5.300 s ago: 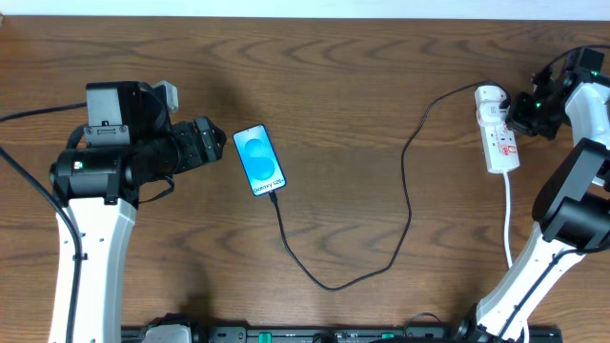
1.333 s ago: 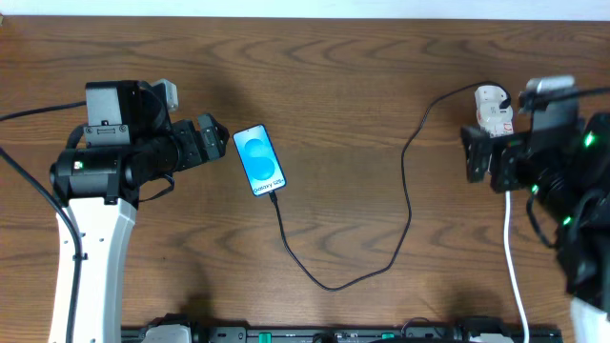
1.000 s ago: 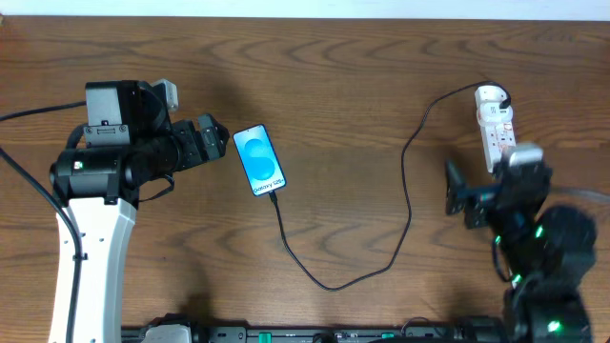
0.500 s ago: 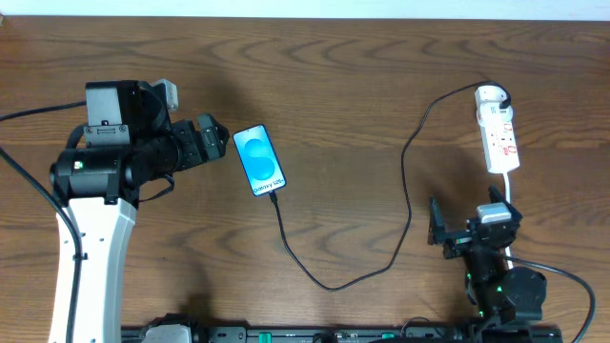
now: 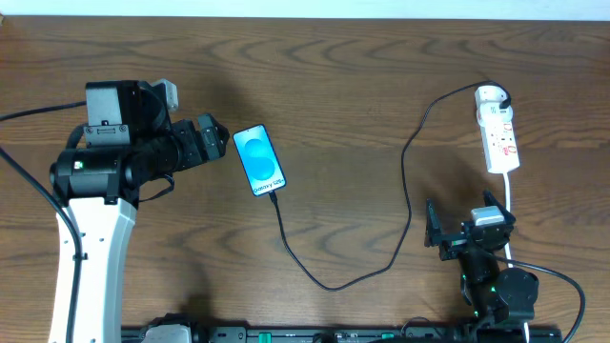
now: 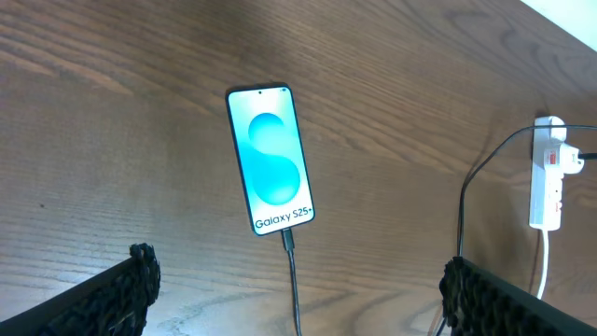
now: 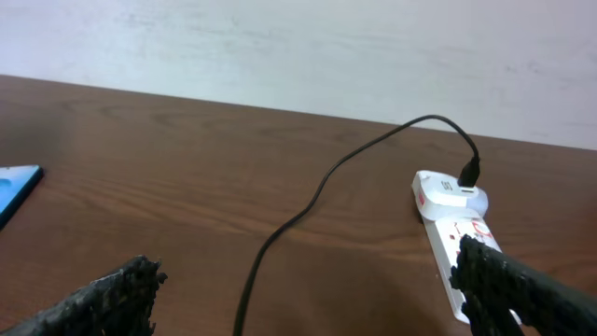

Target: Plug charger to phone and switch on socket

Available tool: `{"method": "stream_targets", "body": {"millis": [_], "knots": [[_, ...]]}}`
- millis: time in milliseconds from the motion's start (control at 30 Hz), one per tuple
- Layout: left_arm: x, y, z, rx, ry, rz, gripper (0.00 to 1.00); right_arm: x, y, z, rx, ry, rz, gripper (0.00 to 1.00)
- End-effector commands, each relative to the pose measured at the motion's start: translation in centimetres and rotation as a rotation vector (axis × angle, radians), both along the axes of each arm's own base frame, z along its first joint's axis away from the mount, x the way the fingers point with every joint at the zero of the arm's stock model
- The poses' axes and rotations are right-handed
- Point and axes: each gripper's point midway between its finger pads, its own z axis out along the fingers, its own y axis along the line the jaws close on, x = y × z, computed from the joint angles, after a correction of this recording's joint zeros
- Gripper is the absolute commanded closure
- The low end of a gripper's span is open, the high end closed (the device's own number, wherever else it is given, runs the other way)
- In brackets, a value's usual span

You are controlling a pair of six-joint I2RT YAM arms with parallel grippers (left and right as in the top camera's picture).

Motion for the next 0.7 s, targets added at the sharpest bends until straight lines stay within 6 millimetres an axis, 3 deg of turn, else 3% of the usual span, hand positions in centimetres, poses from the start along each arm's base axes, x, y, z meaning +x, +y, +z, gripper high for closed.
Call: {"method": "stream_targets", "body": {"millis": [0, 667], "knots": [[0.07, 0.19, -0.02, 0.004, 0.003, 0.007, 0.02, 0.09, 0.06, 0.05, -0.006, -0.023, 0.003, 0.01], [0.07, 0.19, -0.02, 0.004, 0.003, 0.007, 0.02, 0.25, 0.07, 0.11, -0.006, -0.045, 0.003, 0.01]]}}
